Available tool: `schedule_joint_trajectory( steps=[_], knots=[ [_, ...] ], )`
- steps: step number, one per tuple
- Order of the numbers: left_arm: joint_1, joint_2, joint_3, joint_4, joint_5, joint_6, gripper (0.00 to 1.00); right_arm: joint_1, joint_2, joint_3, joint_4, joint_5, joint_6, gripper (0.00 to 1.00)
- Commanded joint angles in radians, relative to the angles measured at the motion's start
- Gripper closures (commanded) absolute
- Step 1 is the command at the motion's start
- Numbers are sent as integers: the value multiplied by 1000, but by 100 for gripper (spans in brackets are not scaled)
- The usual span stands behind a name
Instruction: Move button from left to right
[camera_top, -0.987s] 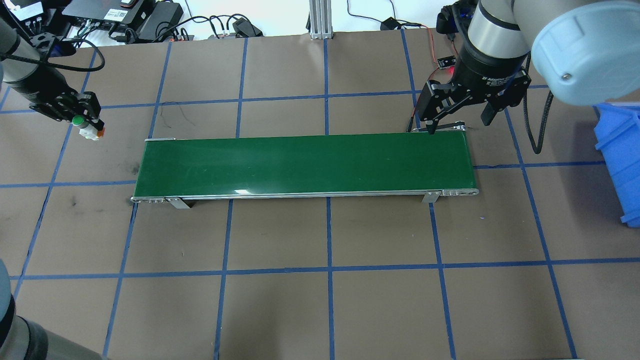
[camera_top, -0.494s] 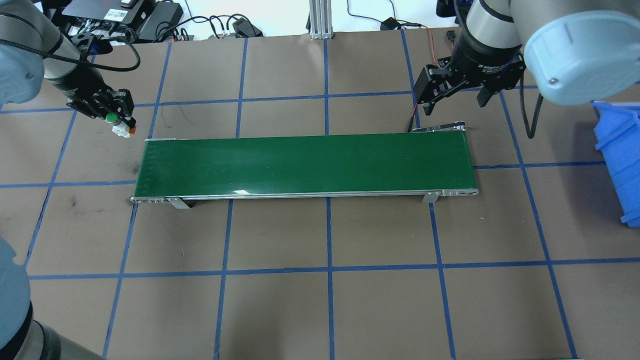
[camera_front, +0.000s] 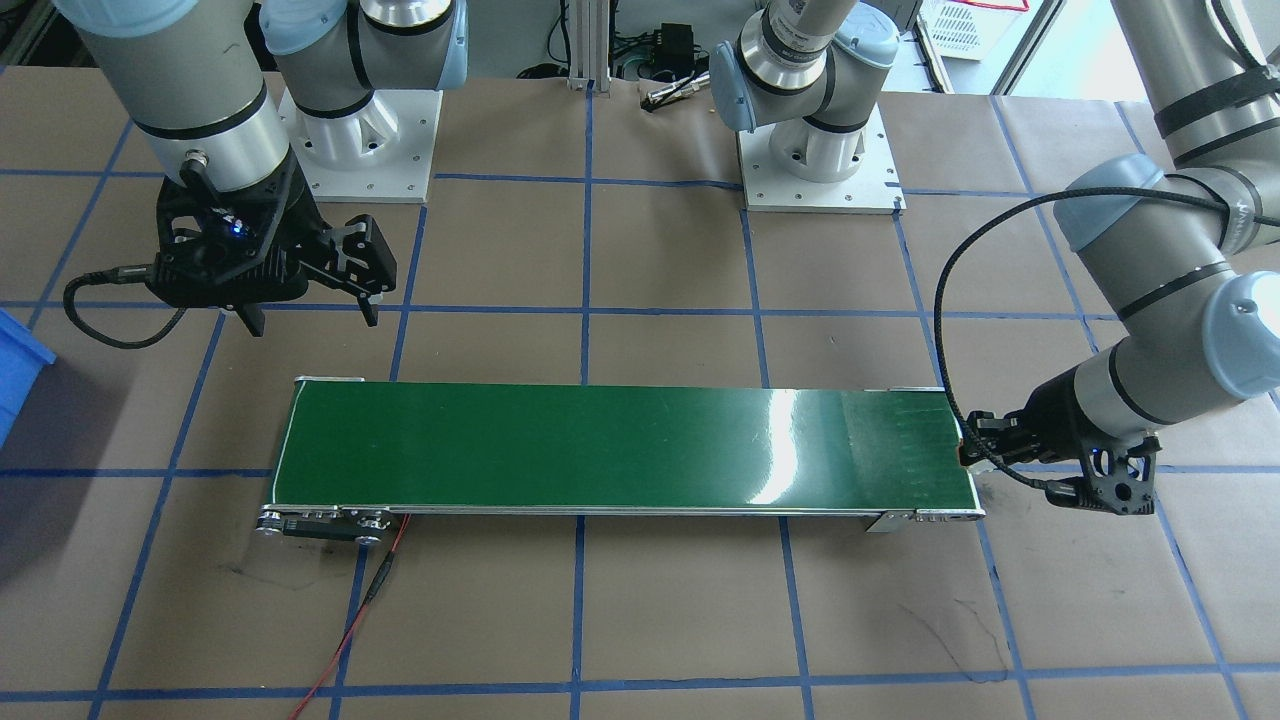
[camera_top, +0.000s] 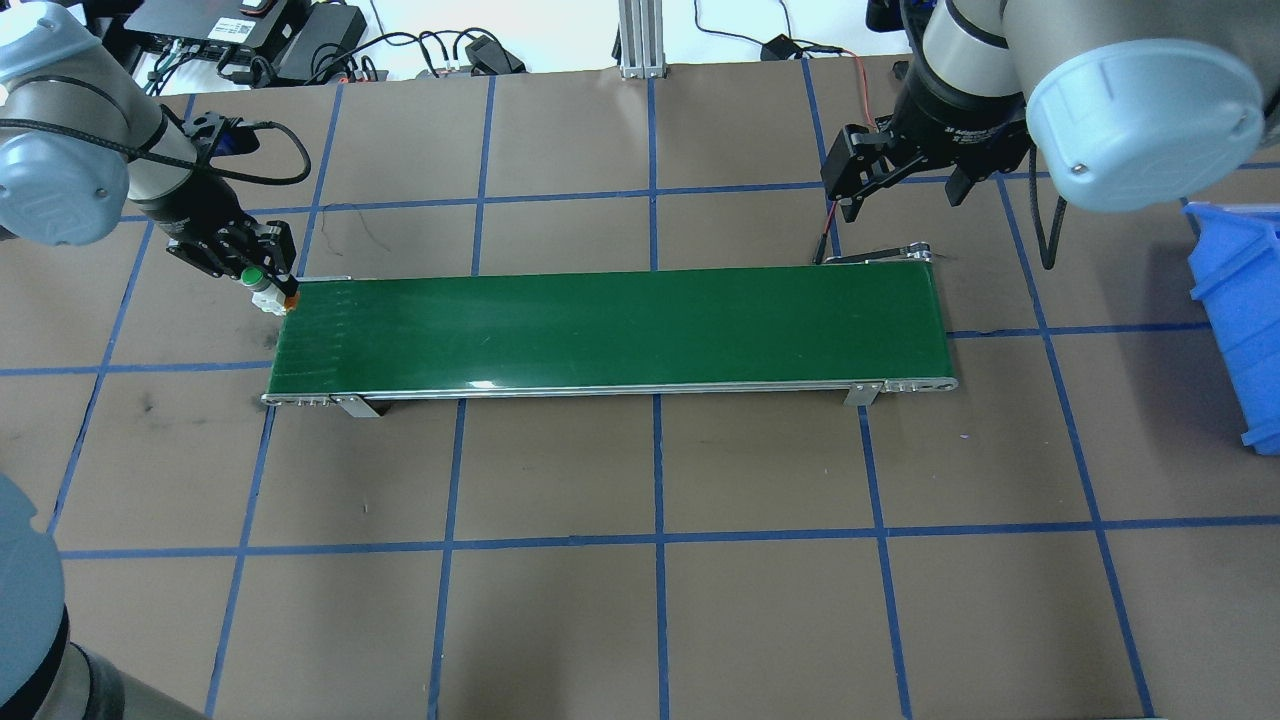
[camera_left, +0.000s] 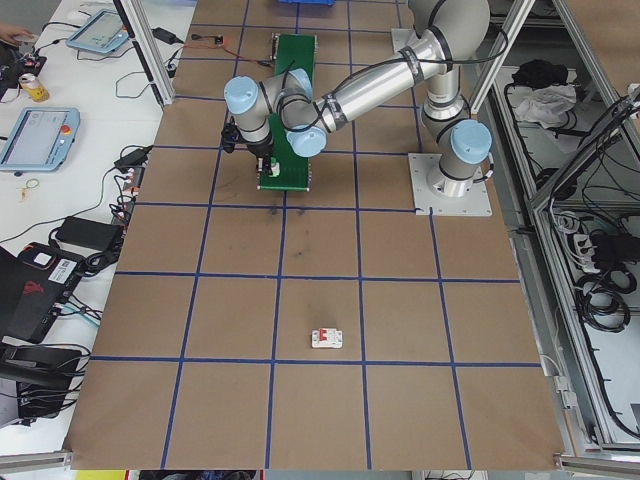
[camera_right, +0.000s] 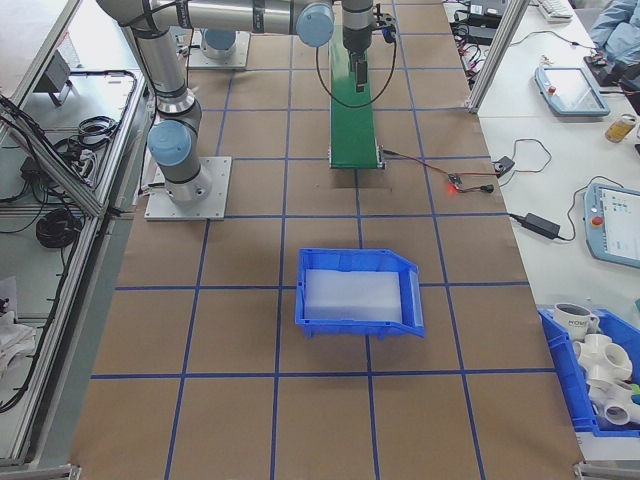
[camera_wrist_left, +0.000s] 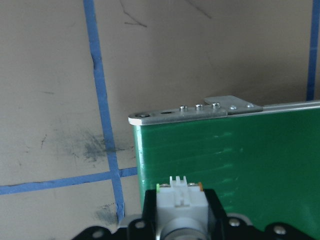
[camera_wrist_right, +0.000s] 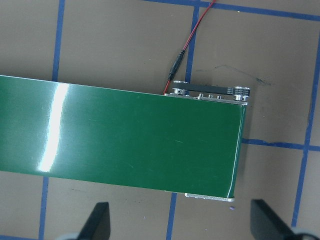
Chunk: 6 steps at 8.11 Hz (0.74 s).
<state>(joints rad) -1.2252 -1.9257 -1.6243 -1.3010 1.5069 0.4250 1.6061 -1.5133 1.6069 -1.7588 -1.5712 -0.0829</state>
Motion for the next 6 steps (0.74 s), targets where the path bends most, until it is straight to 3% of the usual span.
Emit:
schedule_joint_trajectory(
  steps=[1, 3, 4, 5, 6],
  knots=[
    [0, 4, -74, 29, 6, 1, 100, 0, 1, 2, 1, -1, -1, 0],
    [0, 7, -83, 37, 7, -2, 100, 0, 1, 2, 5, 0, -5, 0],
    [0, 14, -83, 35, 13, 1, 40, 0, 1, 2, 7, -1, -12, 0],
    [0, 19, -77, 26, 22, 0, 8, 0, 1, 2, 7, -1, -14, 0],
    [-10, 25, -75, 25, 22, 0, 0, 0, 1, 2, 7, -1, -14, 0]
  ],
)
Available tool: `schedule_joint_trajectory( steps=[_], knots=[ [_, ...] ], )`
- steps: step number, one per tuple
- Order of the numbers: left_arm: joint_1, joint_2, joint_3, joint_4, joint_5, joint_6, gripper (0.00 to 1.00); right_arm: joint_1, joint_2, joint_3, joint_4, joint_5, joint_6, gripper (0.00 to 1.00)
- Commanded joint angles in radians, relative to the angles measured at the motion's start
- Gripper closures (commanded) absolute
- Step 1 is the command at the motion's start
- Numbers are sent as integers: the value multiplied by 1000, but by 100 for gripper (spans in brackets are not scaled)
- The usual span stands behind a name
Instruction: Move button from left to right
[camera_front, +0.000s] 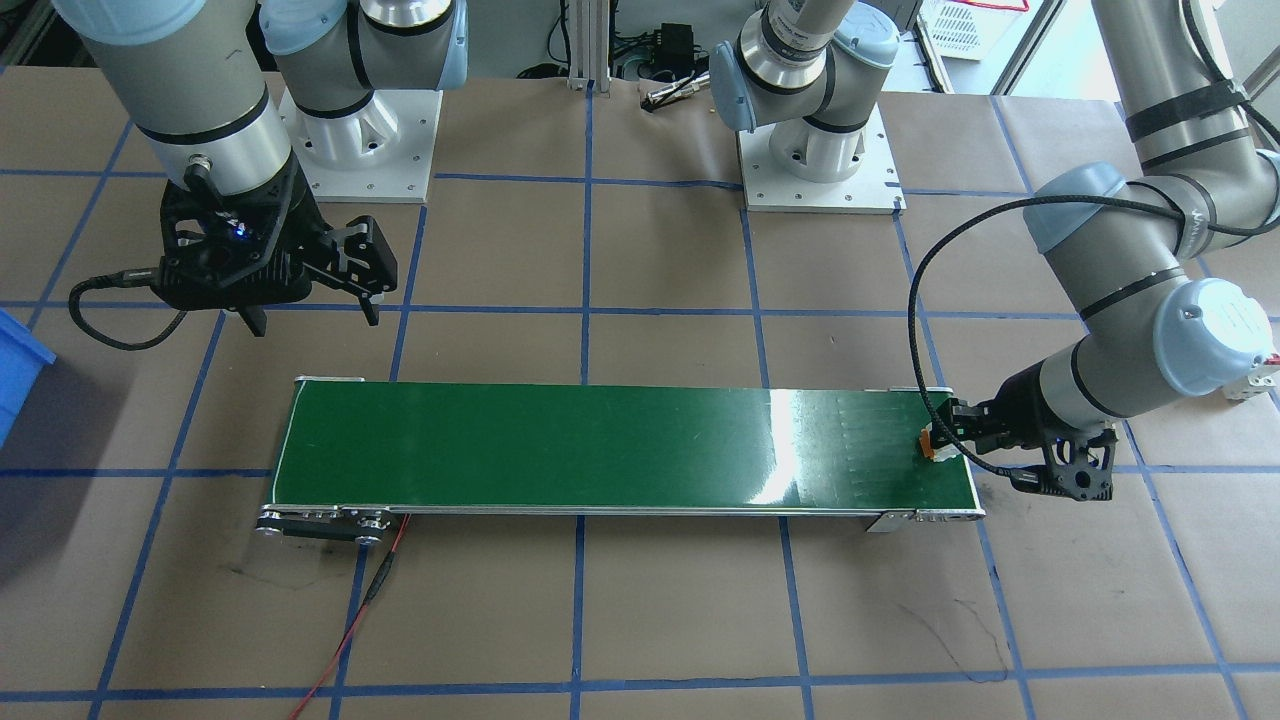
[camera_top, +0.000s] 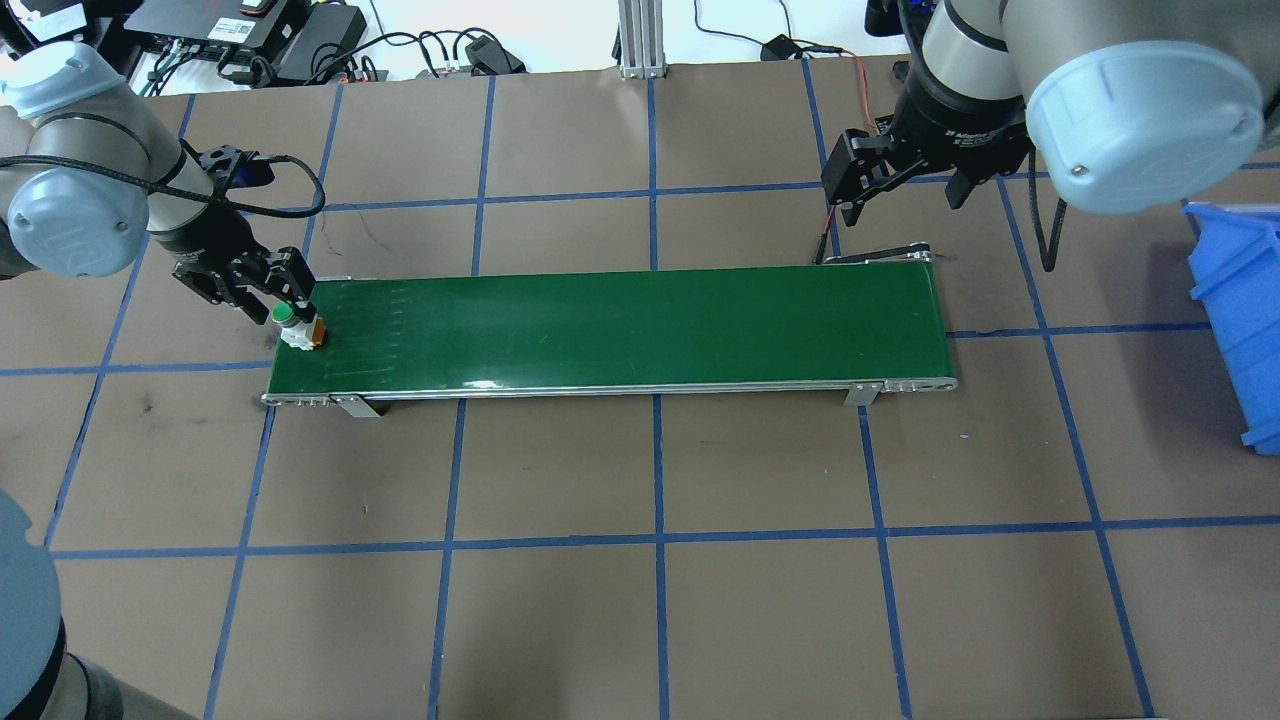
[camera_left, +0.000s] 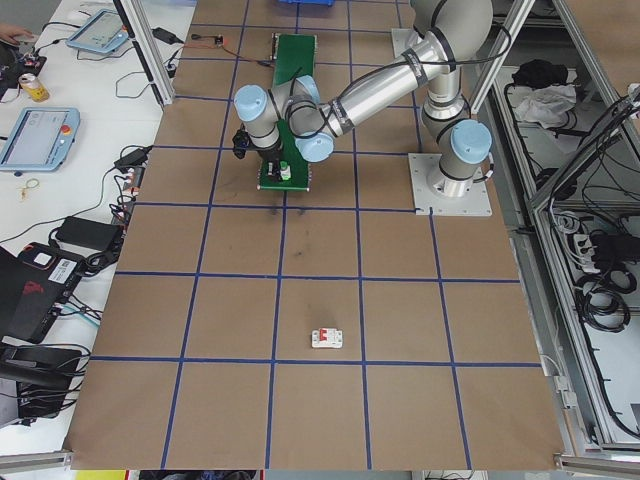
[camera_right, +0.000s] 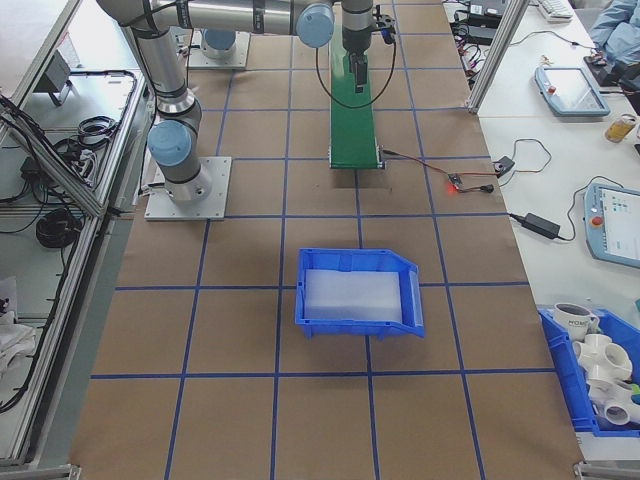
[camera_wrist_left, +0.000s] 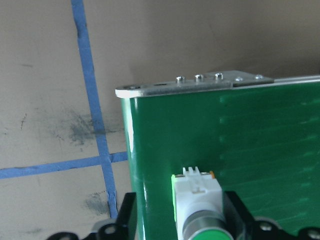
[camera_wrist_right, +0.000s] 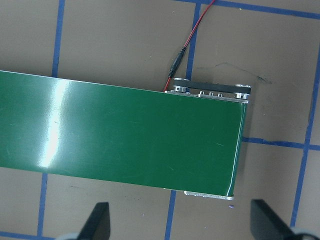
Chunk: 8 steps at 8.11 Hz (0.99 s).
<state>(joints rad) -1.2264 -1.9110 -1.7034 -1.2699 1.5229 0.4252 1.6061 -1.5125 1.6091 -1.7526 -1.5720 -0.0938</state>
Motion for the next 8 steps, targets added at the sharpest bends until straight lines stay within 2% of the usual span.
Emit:
schedule_joint_trajectory(
  steps=[1, 3, 4, 7, 8],
  knots=[
    [-43, 42, 5, -15, 10, -6, 0, 0, -2, 0, 1, 0, -3, 0],
    [-106, 139, 5, -164, 13, -159, 0, 0, -2, 0, 1, -2, -3, 0],
    [-113, 188, 7, -193, 14, -186, 0, 0, 0, 0, -8, 1, -1, 0],
    [-116, 254, 48, -210, 11, -186, 0, 0, 2, 0, -16, 24, 9, 0],
    [-113, 259, 65, -216, 29, -184, 0, 0, 11, 0, -13, 12, 8, 0]
  ],
)
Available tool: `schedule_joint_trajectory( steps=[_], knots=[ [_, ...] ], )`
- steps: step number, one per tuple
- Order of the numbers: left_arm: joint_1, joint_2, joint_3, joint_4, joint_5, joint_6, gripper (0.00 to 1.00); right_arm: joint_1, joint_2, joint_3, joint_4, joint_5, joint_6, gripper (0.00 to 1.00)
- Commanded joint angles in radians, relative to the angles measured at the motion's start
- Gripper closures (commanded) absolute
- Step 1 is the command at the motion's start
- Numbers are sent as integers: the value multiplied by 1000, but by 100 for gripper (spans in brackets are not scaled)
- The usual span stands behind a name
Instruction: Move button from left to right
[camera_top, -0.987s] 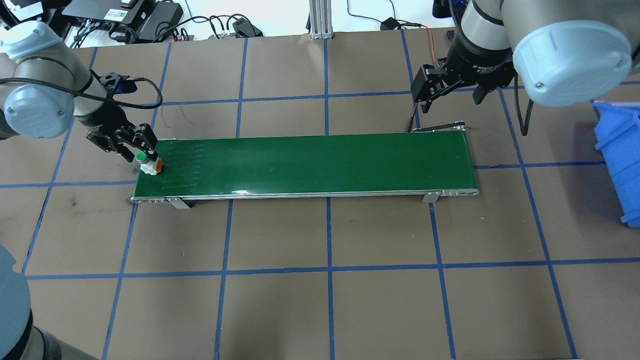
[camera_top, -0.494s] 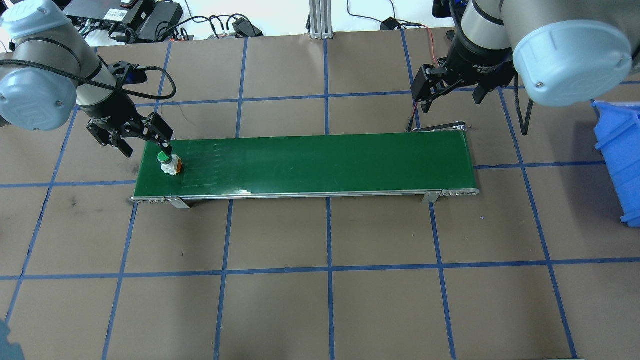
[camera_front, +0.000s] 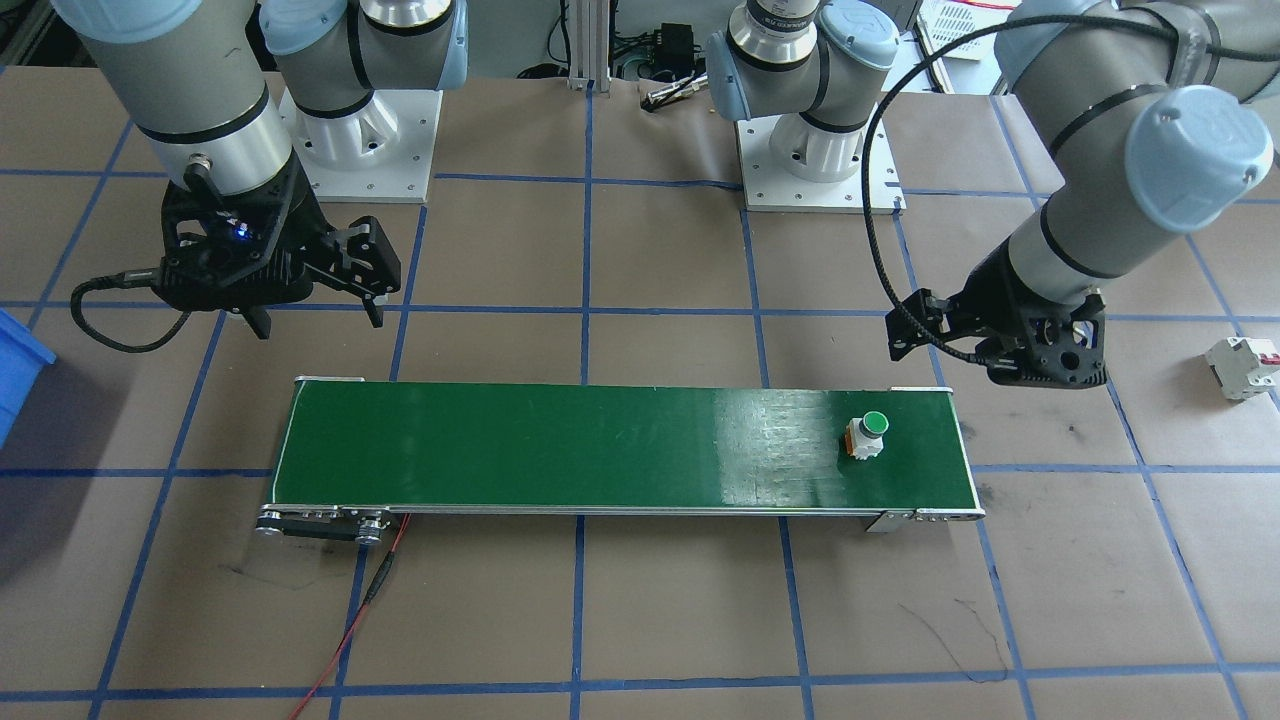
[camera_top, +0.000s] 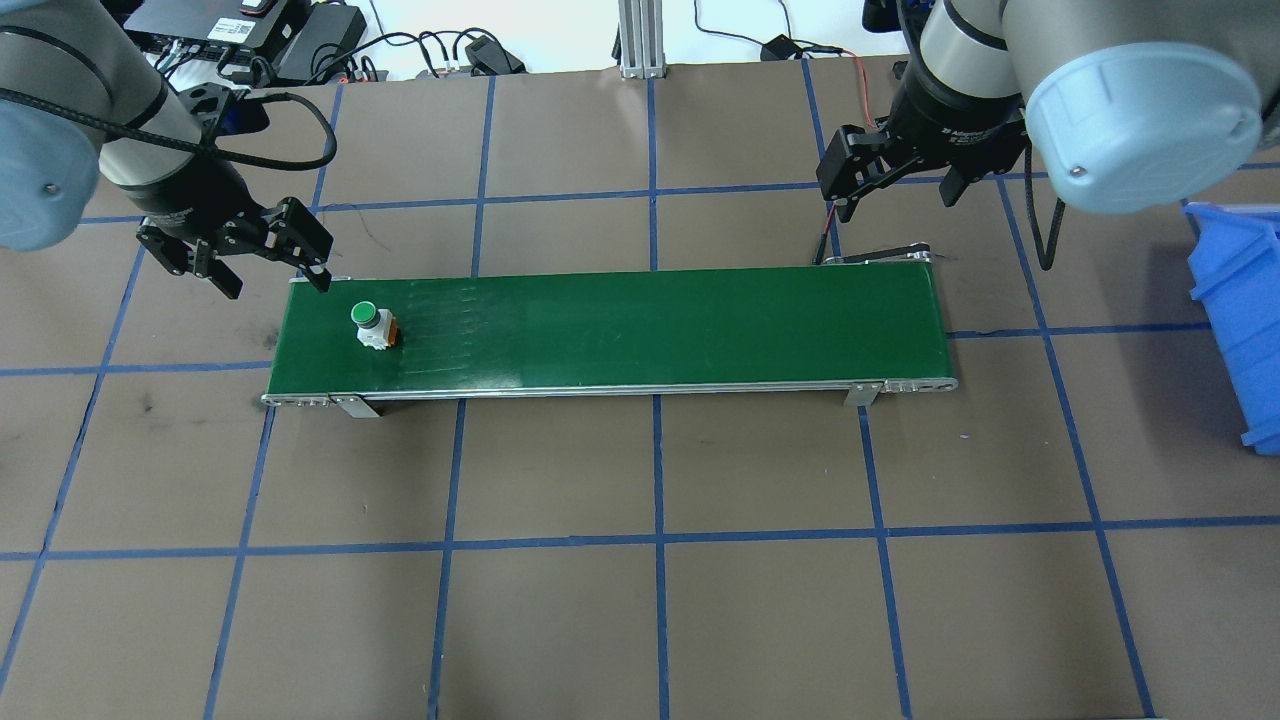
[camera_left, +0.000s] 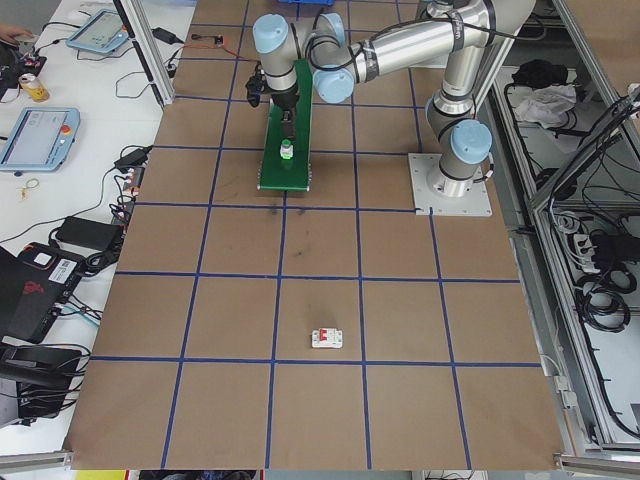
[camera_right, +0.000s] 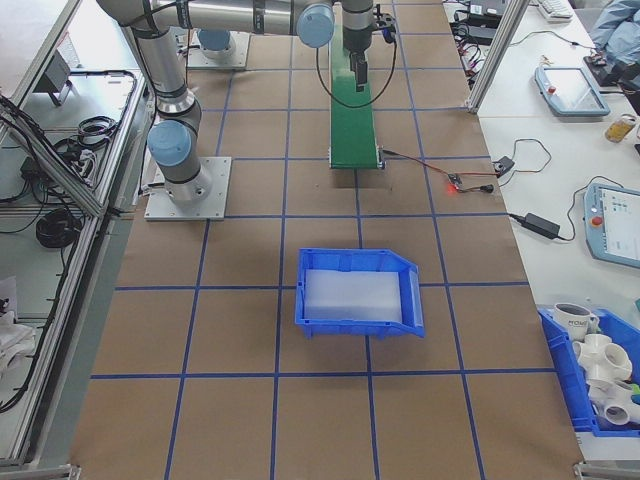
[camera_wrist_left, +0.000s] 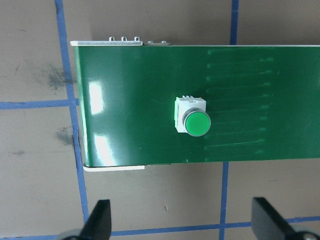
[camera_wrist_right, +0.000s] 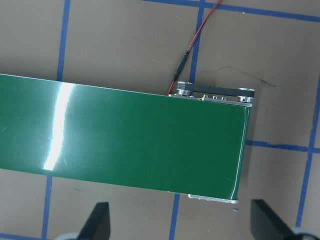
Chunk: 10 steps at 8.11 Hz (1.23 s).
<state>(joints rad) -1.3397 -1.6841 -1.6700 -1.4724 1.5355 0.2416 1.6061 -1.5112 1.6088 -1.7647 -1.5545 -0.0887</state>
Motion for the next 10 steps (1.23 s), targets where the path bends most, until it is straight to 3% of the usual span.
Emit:
schedule_joint_trajectory(
  steps=[1, 2, 3, 4, 7, 10],
  knots=[
    [-6, 34, 35, -38, 15, -4, 0, 0, 14, 2, 4, -12, 4, 0],
    [-6, 35, 36, -66, 17, -4, 0, 0, 25, 13, 1, -13, 13, 0],
    [-9, 29, 36, -66, -15, 7, 0, 0, 29, 20, -1, -10, 53, 0],
    [-7, 30, 36, -66, -90, 10, 0, 0, 48, 34, -33, 5, 126, 0],
    [5, 64, 30, -71, -89, 8, 0, 0, 92, 173, -266, 60, 153, 0],
    [5, 69, 26, -85, -87, 8, 0, -2, 95, 197, -263, 50, 144, 0]
  ],
)
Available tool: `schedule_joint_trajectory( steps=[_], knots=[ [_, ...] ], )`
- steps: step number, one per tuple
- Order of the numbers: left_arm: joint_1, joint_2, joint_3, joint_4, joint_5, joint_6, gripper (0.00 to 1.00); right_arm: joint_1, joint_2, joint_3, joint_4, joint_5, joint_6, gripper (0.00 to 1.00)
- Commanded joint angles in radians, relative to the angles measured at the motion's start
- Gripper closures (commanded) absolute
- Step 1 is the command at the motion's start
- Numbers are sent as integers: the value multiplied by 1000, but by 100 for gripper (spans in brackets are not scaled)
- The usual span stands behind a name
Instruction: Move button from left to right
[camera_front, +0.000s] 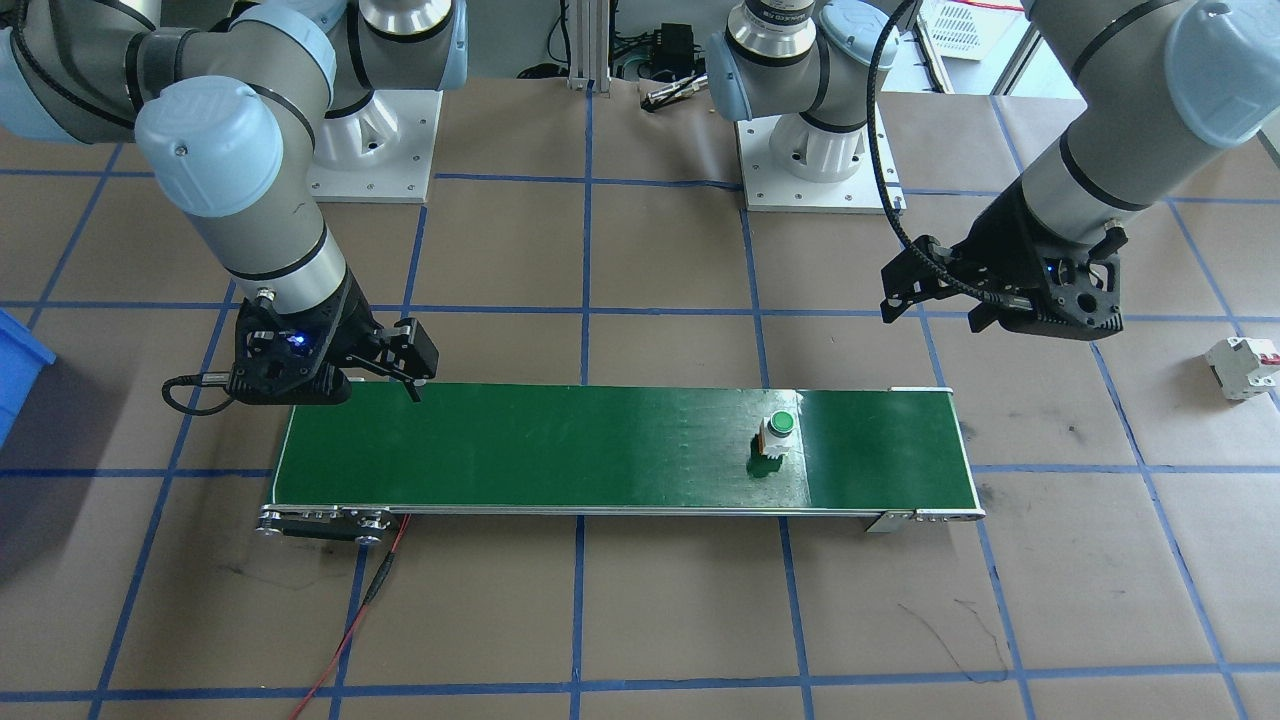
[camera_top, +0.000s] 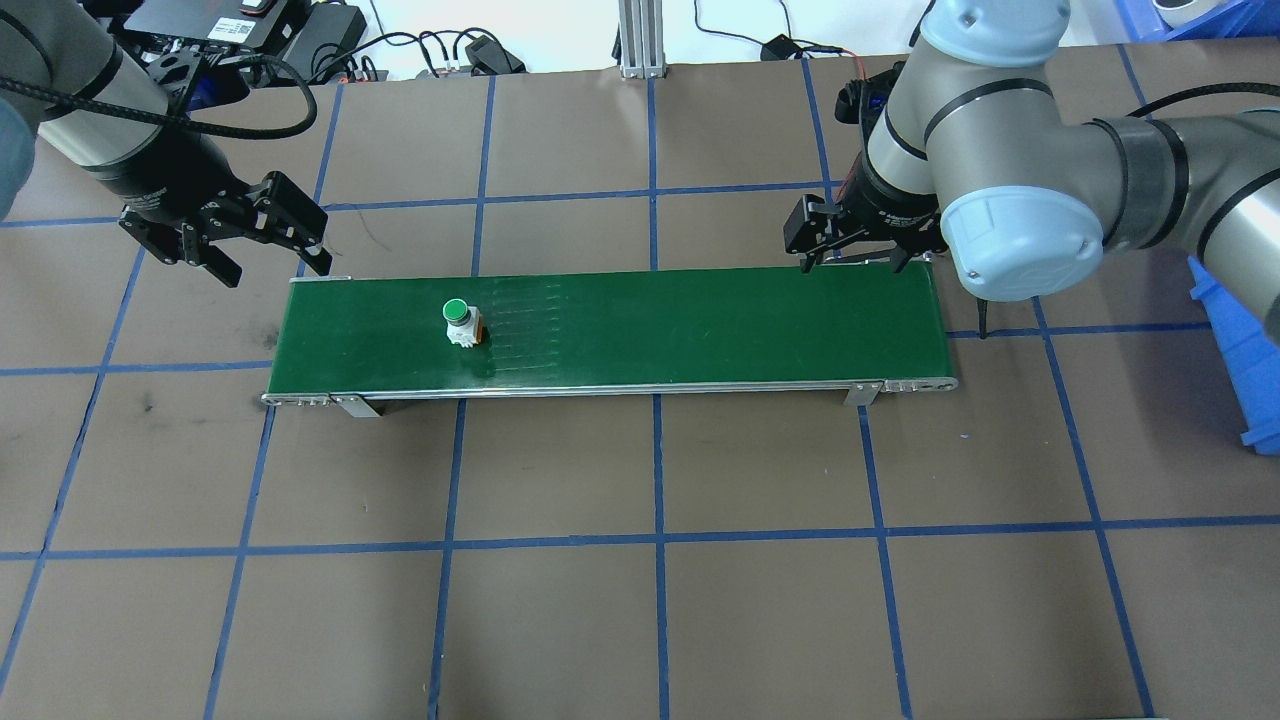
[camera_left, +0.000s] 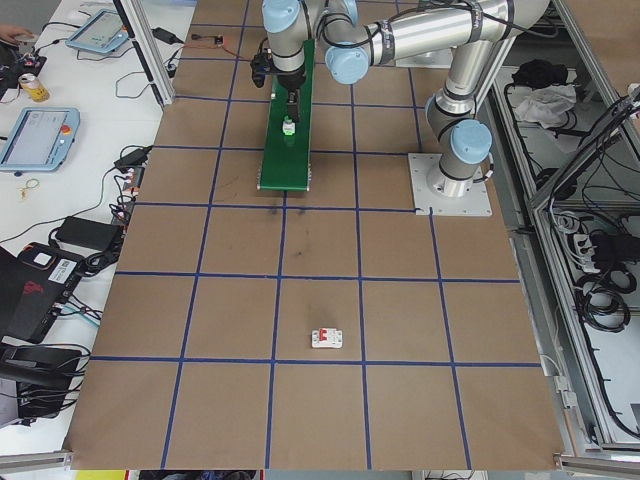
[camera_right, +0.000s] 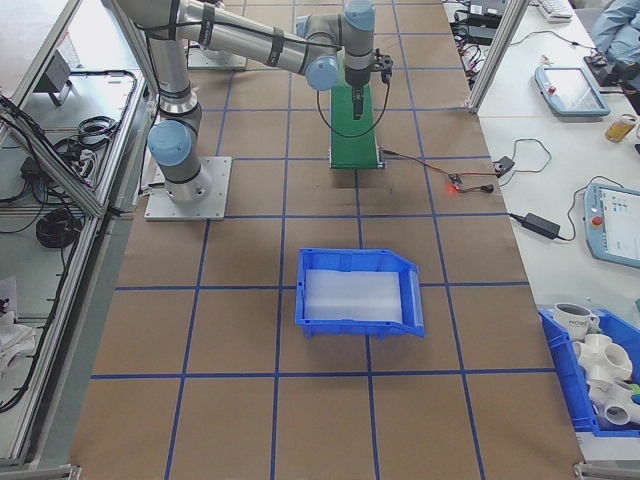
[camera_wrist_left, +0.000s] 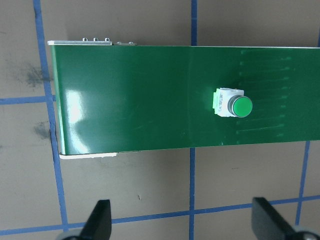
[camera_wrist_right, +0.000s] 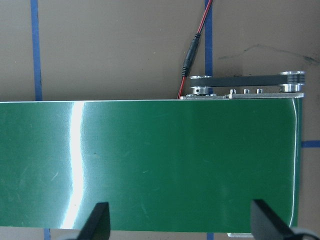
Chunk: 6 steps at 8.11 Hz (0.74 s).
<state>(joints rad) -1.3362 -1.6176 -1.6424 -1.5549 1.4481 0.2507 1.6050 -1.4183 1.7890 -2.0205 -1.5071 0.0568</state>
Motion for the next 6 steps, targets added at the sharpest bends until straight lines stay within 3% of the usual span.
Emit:
schedule_joint_trajectory(
  steps=[1, 3, 6],
  knots=[
    [2, 2, -2, 3, -3, -1, 0, 0, 2, 16, -7, 2, -2, 0],
    [-12, -31, 7, 13, 59, 1, 0, 0, 2, 16, -7, -4, -2, 0],
    [-85, -33, 7, 58, 74, 2, 0, 0, 2, 16, -11, -4, -3, 0]
  ],
)
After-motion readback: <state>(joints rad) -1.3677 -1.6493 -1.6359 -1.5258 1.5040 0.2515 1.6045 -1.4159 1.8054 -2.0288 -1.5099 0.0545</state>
